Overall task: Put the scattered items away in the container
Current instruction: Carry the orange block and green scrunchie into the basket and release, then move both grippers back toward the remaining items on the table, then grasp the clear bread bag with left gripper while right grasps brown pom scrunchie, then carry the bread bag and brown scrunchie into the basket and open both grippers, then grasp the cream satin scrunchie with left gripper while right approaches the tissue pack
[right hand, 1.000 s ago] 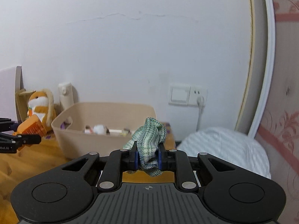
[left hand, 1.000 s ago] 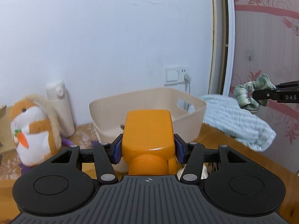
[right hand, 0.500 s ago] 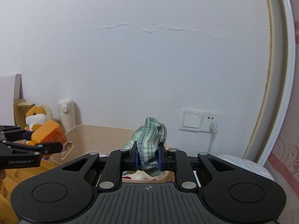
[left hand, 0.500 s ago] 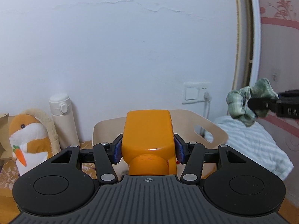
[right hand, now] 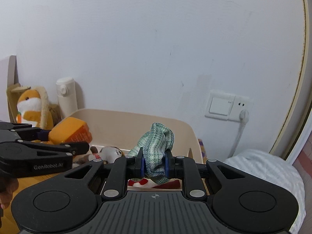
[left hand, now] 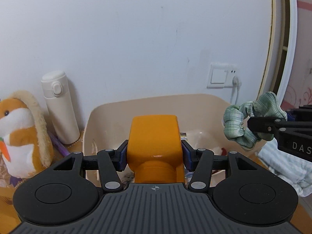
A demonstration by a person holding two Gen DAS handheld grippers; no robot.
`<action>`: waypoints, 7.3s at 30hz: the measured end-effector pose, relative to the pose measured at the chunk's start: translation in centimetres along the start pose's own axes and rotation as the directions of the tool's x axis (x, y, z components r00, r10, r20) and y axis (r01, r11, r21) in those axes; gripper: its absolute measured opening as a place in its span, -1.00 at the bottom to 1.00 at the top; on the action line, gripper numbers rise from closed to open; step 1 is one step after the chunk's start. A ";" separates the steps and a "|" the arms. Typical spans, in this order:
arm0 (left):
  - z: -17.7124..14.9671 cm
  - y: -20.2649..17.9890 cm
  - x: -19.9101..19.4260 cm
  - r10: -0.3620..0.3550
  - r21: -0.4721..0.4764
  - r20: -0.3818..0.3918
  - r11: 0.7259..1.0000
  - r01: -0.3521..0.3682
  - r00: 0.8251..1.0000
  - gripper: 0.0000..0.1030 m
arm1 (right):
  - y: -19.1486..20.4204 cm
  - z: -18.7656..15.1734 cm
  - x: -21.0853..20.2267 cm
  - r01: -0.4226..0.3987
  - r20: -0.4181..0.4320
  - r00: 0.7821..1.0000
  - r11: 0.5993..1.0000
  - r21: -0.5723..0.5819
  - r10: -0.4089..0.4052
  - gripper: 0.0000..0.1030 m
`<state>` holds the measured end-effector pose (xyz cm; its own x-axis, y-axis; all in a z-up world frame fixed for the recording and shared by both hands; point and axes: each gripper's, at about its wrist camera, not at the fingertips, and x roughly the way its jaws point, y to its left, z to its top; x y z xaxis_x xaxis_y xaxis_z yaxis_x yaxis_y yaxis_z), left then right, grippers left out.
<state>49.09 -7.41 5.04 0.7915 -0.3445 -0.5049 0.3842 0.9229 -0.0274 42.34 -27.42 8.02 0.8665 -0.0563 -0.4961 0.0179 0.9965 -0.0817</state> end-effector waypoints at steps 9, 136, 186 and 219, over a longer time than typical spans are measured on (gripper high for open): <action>-0.7 -0.4 2.2 0.053 -0.011 -0.051 0.999 -0.053 0.997 0.05 | 0.0 -0.9 3.2 0.020 -0.076 0.997 1.000 0.004 -0.020 -0.68; -8.9 0.1 -16.7 -0.288 0.211 -0.045 0.933 0.291 0.957 -0.39 | 0.2 -9.6 -13.5 -0.030 -0.024 0.999 0.981 0.189 0.035 -0.44; 0.3 3.4 2.5 0.048 -0.054 -0.058 0.997 -0.051 0.997 -0.38 | 1.1 -1.5 5.3 -0.039 -0.140 0.988 0.988 0.149 0.060 -0.43; -11.0 -1.1 -8.4 -0.053 0.065 -0.046 0.996 0.056 0.998 0.63 | -0.5 -10.0 -4.6 -0.003 -0.085 0.996 0.999 0.046 0.007 0.50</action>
<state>36.82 -3.61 -0.14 0.7473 -0.3842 -0.5422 0.4575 0.8892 0.0005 33.34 -28.26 1.65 0.8213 -0.0542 -0.5679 0.0381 0.9985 -0.0403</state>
